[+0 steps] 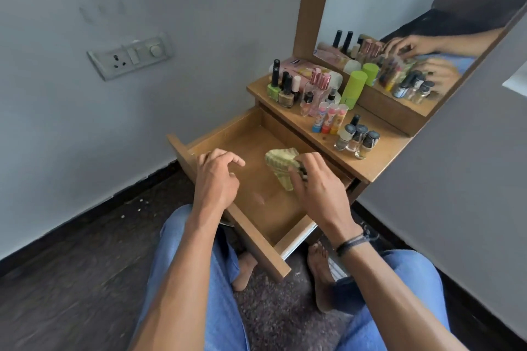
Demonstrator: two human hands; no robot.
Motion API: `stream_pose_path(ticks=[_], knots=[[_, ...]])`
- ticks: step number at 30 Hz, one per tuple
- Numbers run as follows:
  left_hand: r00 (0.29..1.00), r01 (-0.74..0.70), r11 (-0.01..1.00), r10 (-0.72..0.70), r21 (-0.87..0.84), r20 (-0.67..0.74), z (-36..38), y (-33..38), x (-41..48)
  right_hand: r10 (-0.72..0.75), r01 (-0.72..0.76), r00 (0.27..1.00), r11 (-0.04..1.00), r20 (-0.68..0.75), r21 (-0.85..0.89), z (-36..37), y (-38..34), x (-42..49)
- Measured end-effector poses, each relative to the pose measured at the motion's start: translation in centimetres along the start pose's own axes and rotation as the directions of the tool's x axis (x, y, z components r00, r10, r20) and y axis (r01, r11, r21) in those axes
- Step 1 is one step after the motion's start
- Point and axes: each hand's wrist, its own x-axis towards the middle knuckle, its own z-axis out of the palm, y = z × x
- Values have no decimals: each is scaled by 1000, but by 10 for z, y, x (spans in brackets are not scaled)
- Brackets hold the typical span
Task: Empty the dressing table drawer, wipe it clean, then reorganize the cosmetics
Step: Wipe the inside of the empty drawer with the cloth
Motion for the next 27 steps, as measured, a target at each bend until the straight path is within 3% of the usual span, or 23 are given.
stream_pose_path(ticks=[3, 8, 11, 13, 16, 21, 24, 27], knots=[[1000, 25, 999, -25, -31, -6, 2, -4, 5, 1, 33, 965, 991, 263, -127, 16, 2, 8], [999, 43, 998, -44, -36, -32, 5, -13, 11, 76, -36, 808, 996, 585, -81, 26, -1, 4], [997, 19, 1000, -21, -22, -71, 7, -15, 13, 168, -202, 828, 979, 534, 6, 30, -5, 9], [988, 23, 1000, -24, -4, -152, 11, -14, 12, 272, -272, 846, 960, 458, -66, 37, -8, 12], [957, 80, 996, -66, 38, -282, 15, -13, 11, 326, -231, 829, 940, 455, -251, 50, -13, 13], [948, 72, 997, -66, 8, -310, 12, -18, 15, 275, -149, 850, 944, 449, -296, 63, -11, 18], [947, 71, 998, -67, 0, -316, 14, -18, 15, 234, -175, 867, 970, 440, -170, 69, -11, 23], [940, 85, 996, -84, -12, -331, 17, -18, 16, 231, -235, 918, 972, 322, -25, 64, -8, 38]])
